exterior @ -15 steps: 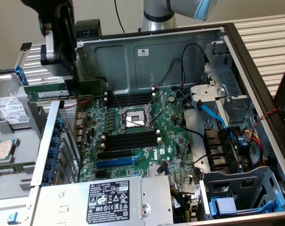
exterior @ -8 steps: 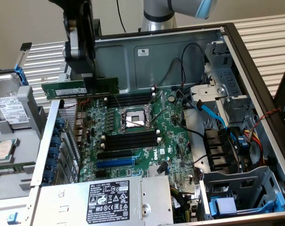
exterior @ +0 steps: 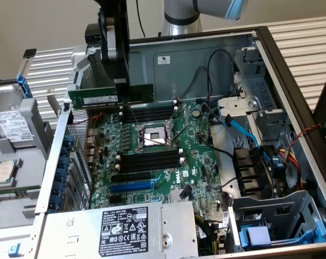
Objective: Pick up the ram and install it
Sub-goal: 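Pick up the ram and move it above insertion slot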
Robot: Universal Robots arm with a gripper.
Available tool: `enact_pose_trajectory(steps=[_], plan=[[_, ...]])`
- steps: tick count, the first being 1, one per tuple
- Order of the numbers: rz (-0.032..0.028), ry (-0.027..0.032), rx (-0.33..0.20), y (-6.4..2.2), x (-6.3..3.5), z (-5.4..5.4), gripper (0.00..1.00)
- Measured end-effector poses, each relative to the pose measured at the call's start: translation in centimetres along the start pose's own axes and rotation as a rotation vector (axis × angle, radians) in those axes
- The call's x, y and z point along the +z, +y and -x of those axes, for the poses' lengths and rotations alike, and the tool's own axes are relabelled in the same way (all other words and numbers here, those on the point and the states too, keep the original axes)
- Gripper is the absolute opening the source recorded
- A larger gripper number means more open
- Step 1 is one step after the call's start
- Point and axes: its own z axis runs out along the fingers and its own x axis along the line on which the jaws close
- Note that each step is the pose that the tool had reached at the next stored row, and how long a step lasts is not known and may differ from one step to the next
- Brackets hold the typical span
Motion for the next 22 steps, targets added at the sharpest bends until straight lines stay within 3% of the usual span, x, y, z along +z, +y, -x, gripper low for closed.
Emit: enact_pose_trajectory(steps=[9,15,22], plan=[[-0.0001,-0.0001,0.003,-2.6,0.33,1.3,0.12],[-0.0004,-0.0027,0.016,-3.16,0.72,1.6,0.12],[-0.0004,-0.0021,0.016,-3.79,1.02,3.8,0.12]])
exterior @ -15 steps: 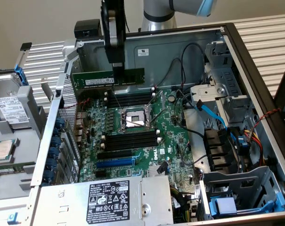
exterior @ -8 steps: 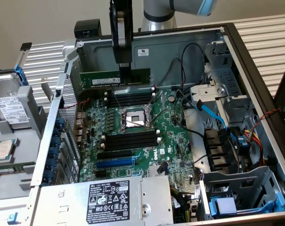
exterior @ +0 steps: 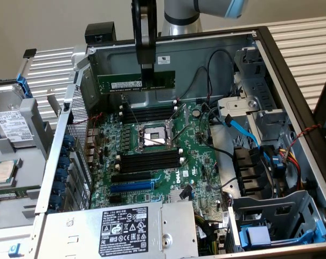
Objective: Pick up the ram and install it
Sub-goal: 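Pick up the ram and move it above insertion slot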
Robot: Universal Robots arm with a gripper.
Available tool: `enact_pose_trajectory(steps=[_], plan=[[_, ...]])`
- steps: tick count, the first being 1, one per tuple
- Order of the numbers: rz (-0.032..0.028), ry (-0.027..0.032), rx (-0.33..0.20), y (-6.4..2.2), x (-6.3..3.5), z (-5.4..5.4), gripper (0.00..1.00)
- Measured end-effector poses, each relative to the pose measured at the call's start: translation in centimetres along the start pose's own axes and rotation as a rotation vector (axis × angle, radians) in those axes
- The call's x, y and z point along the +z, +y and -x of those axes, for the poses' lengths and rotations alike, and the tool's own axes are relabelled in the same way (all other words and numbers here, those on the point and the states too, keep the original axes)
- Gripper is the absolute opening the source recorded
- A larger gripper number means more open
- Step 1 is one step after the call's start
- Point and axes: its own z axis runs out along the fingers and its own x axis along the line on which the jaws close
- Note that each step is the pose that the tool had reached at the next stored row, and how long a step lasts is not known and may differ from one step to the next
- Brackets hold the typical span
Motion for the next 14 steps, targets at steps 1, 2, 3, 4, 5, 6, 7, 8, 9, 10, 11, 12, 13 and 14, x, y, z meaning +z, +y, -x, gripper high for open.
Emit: enact_pose_trajectory(steps=[1,2,3,4,5,6,7,8,9,10,11,12,13,14], plan=[[-0.0001,0.0006,0.0,-0.04,0.03,0.29,0.12],[-0.0001,0.0018,0.0,-0.08,0.07,0.53,0.12],[-0.0001,0.003,0.0,-0.11,0.09,0.71,0.12],[-0.0002,0.0034,0.0,-0.14,0.09,0.78,0.12],[-0.0002,0.0034,0.0,-0.14,0.09,0.78,0.12],[-0.0001,0.0035,0.0,-0.14,0.09,0.78,0.12],[-0.0002,0.0034,0.0,-0.14,0.09,0.78,0.12],[-0.0002,0.0035,0.0,-0.14,0.09,0.78,0.12],[-0.0002,0.0034,0.0,-0.14,0.09,0.78,0.12],[-0.0002,0.0035,0.0,-0.14,0.09,0.78,0.12],[-0.0001,0.0035,0.0,-0.14,0.09,0.78,0.12],[-0.0001,0.0035,0.0,-0.17,0.09,0.78,0.12],[-0.0001,0.0034,0.0,-0.18,0.09,0.78,0.12],[-0.0001,0.0034,0.0,-0.18,0.09,0.78,0.12]])
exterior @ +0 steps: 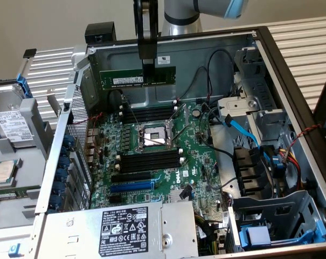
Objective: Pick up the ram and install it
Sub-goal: 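Insert the ram into the slot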
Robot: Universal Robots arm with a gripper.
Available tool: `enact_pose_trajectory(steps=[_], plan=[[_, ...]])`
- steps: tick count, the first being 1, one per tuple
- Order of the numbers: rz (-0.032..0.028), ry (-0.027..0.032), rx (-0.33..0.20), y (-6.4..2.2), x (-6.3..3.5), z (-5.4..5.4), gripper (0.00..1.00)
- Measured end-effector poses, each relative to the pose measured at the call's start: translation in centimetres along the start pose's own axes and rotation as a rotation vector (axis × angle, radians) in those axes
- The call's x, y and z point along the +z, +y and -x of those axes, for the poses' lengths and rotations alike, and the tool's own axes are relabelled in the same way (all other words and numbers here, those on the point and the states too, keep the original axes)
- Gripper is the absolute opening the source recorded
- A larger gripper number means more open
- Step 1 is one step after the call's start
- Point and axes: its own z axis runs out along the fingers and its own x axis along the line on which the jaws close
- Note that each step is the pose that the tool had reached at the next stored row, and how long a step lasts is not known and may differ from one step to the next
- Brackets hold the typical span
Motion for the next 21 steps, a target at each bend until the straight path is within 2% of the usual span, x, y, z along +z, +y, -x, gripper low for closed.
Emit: enact_pose_trajectory(steps=[17,18,21], plan=[[-0.0006,0.0006,0.0,-0.02,0.36,-0.01,0.12],[-0.0031,0.0005,0.0,-0.01,0.43,-0.01,0.12],[-0.019,-0.0001,0.0,-0.02,0.63,-0.01,0.12]])
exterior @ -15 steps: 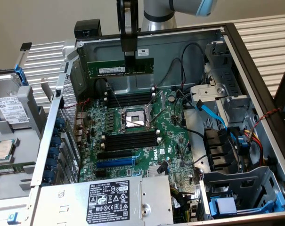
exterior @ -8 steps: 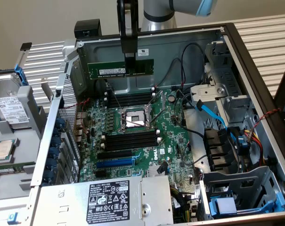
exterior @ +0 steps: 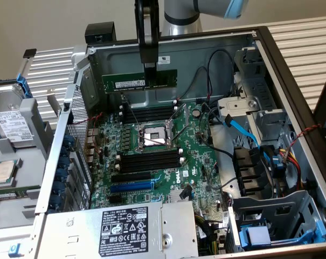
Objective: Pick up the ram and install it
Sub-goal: 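Insert the ram into the slot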
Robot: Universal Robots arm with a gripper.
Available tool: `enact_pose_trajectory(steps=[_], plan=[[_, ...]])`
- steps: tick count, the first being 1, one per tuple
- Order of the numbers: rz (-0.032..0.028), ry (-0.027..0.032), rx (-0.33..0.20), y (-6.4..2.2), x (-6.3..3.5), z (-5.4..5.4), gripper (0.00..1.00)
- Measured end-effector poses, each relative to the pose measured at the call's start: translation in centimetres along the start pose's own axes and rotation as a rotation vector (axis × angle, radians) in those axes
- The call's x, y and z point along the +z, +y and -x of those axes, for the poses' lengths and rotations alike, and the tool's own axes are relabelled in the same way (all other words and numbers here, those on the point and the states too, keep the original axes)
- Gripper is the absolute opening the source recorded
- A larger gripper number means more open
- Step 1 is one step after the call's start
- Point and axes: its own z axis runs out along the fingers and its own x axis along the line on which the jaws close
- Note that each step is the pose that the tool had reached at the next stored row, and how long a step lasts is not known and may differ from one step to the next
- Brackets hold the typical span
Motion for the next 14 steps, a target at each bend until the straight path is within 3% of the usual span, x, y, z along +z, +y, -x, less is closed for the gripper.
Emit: enact_pose_trajectory(steps=[7,14], plan=[[-0.0122,-0.0004,0.0,0.03,1.07,0.0,0.12],[-0.0129,-0.0006,0.001,0.11,2.35,-0.1,0.12]])
